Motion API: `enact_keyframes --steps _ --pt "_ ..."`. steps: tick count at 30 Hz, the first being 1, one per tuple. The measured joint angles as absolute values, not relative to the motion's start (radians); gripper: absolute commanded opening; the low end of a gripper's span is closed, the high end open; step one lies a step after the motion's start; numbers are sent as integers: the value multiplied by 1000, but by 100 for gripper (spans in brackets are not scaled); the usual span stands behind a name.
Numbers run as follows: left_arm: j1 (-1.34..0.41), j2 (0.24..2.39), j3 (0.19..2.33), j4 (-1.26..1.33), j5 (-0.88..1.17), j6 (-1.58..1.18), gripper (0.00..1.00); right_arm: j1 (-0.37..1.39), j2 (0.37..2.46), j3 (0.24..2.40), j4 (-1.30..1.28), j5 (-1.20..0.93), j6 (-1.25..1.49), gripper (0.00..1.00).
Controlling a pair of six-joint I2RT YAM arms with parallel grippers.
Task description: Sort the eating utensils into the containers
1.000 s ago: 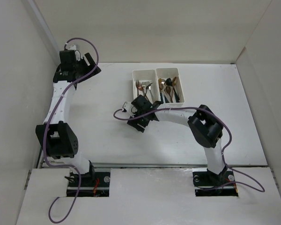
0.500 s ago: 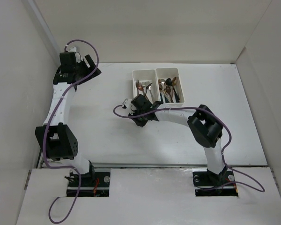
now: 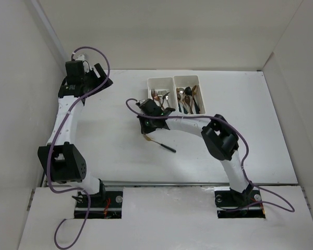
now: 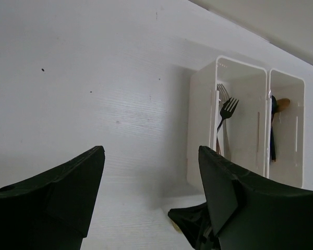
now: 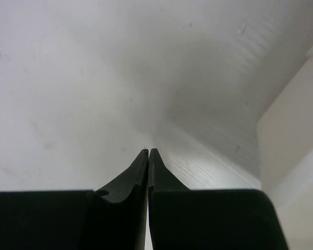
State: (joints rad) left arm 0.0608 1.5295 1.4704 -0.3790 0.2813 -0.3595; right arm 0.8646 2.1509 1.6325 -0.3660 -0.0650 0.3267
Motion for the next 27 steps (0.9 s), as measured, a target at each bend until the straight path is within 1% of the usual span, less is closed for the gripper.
enact_keyframes --steps 2,3,4,6,7,9,11,14,22,27 --pt "61 1519 1456 -379 281 -360 69 865 2184 1671 -360 -70 385 10" --pt "61 1515 1449 -379 281 -360 69 866 2203 1695 -362 -73 406 16" --pt "61 1512 1444 -379 282 -360 69 867 2223 1718 -365 -75 430 29" --pt "61 1509 1438 -379 281 -360 69 868 2264 1757 -365 -80 455 47" --pt "61 1507 1435 -379 281 -360 69 868 2271 1763 -364 -85 468 63" --pt "61 1507 1434 -379 282 -360 69 871 2268 1774 -364 -94 471 71" --pt "61 1504 1434 -379 285 -360 69 872 2256 1761 -363 -96 459 76" --pt "61 1496 1432 -379 289 -360 69 878 2213 1713 -377 -90 406 79" --pt "61 1478 1431 -378 309 -360 69 881 1999 1524 -467 -6 193 79" --pt "61 1476 1431 -378 318 -360 69 877 1983 1464 -472 11 147 79"
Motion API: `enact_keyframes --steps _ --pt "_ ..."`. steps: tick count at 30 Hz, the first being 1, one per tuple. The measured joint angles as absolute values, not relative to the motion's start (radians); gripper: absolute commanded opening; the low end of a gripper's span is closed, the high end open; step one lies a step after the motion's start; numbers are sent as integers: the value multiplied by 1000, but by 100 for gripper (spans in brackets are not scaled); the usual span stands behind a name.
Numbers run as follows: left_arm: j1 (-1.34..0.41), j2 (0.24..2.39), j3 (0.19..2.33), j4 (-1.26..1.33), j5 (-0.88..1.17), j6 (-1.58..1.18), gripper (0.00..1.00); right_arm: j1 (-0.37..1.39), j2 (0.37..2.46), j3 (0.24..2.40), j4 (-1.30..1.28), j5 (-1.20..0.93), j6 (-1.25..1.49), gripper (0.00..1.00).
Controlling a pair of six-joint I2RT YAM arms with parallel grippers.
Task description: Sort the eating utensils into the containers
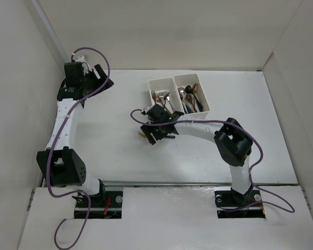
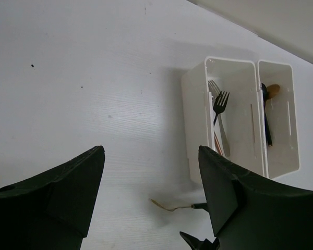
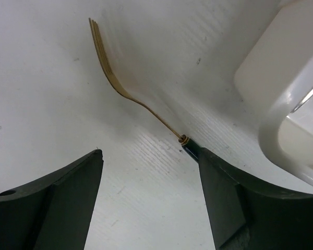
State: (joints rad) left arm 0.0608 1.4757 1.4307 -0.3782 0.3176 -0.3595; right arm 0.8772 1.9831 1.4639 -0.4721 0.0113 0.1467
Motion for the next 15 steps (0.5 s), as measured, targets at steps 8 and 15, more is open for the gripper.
enact_keyframes --steps 8,15 --pt "61 1476 1431 -378 326 -360 69 876 1986 1377 -449 112 146 79" --pt "61 1476 1431 -378 334 -361 69 876 1987 1373 -434 148 112 43"
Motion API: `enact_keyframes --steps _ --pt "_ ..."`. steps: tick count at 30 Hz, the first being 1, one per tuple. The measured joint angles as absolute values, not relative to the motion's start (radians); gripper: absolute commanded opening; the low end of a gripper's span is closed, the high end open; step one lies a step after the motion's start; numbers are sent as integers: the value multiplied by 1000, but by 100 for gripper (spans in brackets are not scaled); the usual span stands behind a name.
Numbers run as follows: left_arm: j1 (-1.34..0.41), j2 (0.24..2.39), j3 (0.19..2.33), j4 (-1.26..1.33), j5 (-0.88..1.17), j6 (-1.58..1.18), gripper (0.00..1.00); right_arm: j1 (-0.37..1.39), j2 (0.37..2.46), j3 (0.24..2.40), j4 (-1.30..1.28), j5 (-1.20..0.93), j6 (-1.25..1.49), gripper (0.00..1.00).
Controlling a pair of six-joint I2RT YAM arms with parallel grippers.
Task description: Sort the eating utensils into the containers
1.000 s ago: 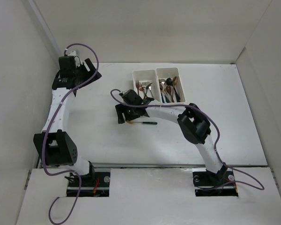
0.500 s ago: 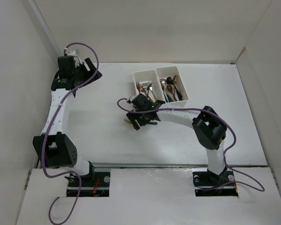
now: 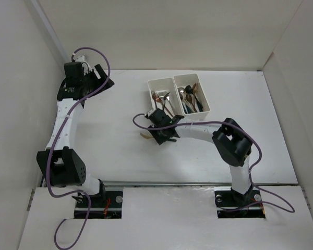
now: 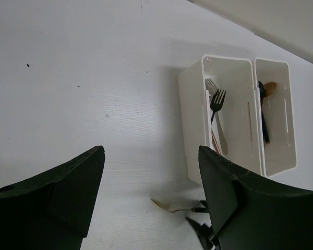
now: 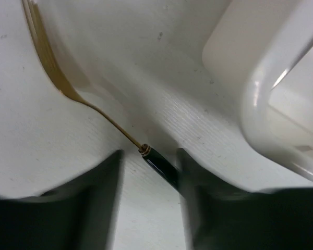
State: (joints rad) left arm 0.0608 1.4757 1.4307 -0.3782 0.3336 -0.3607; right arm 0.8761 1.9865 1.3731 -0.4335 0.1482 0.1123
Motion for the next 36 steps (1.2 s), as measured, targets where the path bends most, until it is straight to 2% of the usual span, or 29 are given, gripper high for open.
enact_keyframes --steps 2,6,10,20,25,31,36 --pt "61 1476 1431 -378 334 -361 69 876 1990 1374 -429 138 96 31" --pt "62 1476 1431 -378 334 -360 69 876 1990 1364 -408 123 82 22" --pt "67 1476 1431 -378 333 -360 69 888 1980 1346 -385 106 52 1" --pt "76 1476 1431 -378 332 -360 69 942 1948 1357 -432 22 10 0" --pt "80 1476 1431 -378 332 -360 69 940 1887 1510 -437 12 51 0" --pt "87 1476 1427 -378 332 -360 69 780 1852 1680 -334 76 208 0" --pt "87 1474 1419 -378 332 -360 69 648 1939 1728 -331 196 347 0"
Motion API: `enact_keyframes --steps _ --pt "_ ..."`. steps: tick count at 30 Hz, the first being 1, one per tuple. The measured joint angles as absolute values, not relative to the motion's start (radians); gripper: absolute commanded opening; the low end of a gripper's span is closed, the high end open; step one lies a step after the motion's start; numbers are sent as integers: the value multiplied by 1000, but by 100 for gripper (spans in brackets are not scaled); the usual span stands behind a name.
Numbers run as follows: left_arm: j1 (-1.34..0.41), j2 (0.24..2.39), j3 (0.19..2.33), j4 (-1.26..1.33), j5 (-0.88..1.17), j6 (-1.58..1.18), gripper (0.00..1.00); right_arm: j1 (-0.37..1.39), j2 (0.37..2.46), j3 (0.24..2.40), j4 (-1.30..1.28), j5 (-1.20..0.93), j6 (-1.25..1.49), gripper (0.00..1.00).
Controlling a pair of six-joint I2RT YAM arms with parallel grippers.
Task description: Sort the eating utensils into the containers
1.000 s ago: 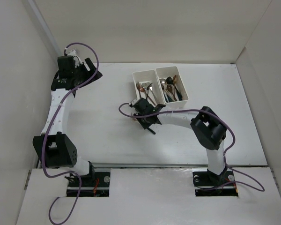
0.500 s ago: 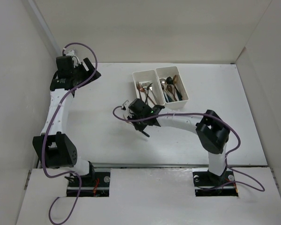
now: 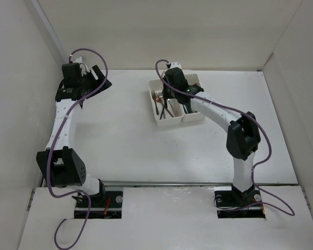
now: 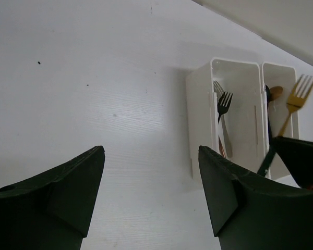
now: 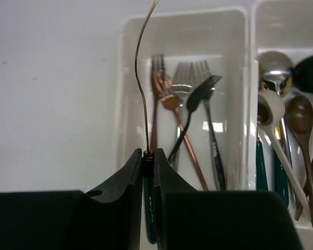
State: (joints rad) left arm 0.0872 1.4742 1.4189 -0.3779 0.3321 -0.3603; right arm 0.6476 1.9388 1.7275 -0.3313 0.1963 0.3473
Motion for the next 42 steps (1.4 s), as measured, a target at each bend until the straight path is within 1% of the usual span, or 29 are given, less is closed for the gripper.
enact_keyframes --steps 4,7,9,16,32,33,35,37,38,41,42 --pt "87 1470 1414 -378 332 -360 69 640 2100 1808 -396 284 455 0" --pt "87 1470 1413 -377 332 -360 69 656 2223 1873 -471 300 545 0" --pt "87 1470 1411 -377 332 -360 69 667 2268 1880 -513 303 604 0" --pt "87 1468 1394 -376 332 -360 69 687 2300 1943 -592 295 797 0" --pt "87 1460 1382 -372 325 -360 69 675 2452 2198 -726 268 979 0" --pt "87 1459 1382 -372 324 -360 69 675 2455 2201 -727 271 975 3" --pt "87 1458 1382 -372 324 -360 69 673 2455 2201 -726 277 958 15" --pt "87 1456 1382 -371 324 -360 69 673 2454 2201 -721 282 926 23" --pt "87 1456 1382 -372 324 -360 69 674 2452 2201 -718 284 904 34" --pt "87 1456 1382 -371 324 -360 69 674 2431 2195 -715 303 845 49" --pt "87 1456 1382 -371 324 -360 69 674 2417 2195 -715 313 824 52"
